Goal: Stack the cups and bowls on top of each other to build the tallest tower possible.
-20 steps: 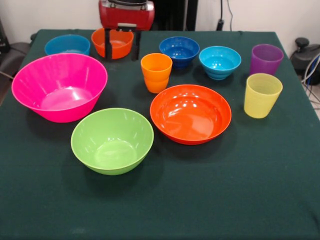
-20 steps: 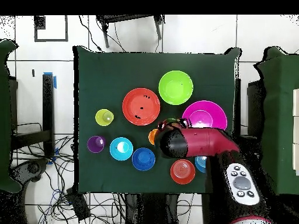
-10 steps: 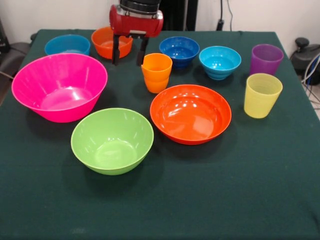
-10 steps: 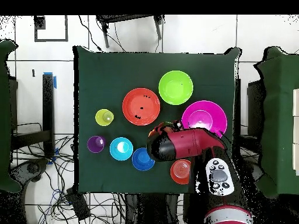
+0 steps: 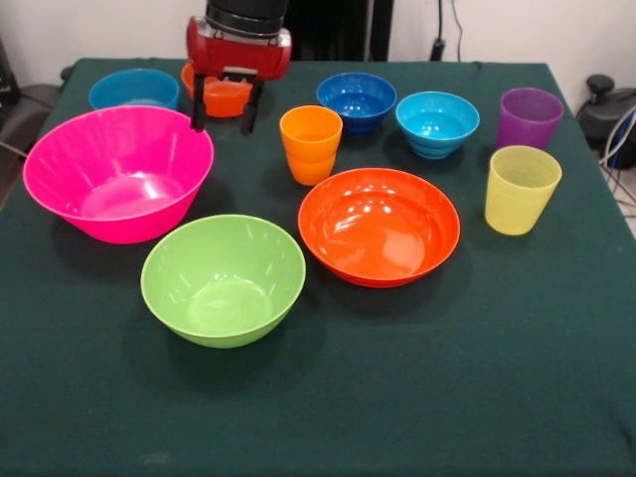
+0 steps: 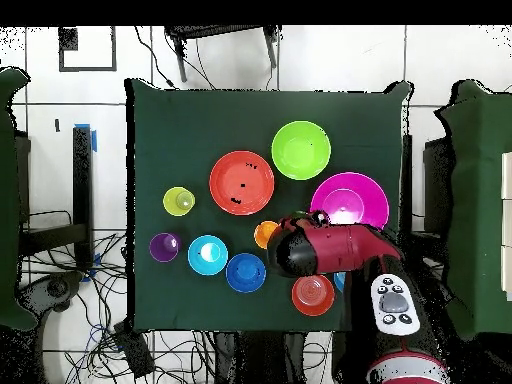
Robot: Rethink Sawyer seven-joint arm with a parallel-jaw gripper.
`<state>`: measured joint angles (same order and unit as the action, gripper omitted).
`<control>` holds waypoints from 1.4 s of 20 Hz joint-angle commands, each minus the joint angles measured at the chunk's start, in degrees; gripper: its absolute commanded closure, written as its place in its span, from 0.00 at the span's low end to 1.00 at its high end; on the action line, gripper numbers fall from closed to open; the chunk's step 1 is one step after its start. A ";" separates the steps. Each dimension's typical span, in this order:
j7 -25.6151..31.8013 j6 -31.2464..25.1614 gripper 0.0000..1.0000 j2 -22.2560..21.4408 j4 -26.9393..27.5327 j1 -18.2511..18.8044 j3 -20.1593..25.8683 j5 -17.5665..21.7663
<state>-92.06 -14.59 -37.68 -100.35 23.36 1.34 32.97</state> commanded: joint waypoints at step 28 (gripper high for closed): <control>-4.27 6.15 0.00 5.59 5.37 -0.84 1.07 1.50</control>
<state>-92.06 -9.53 -36.46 -99.12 23.88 -0.24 32.97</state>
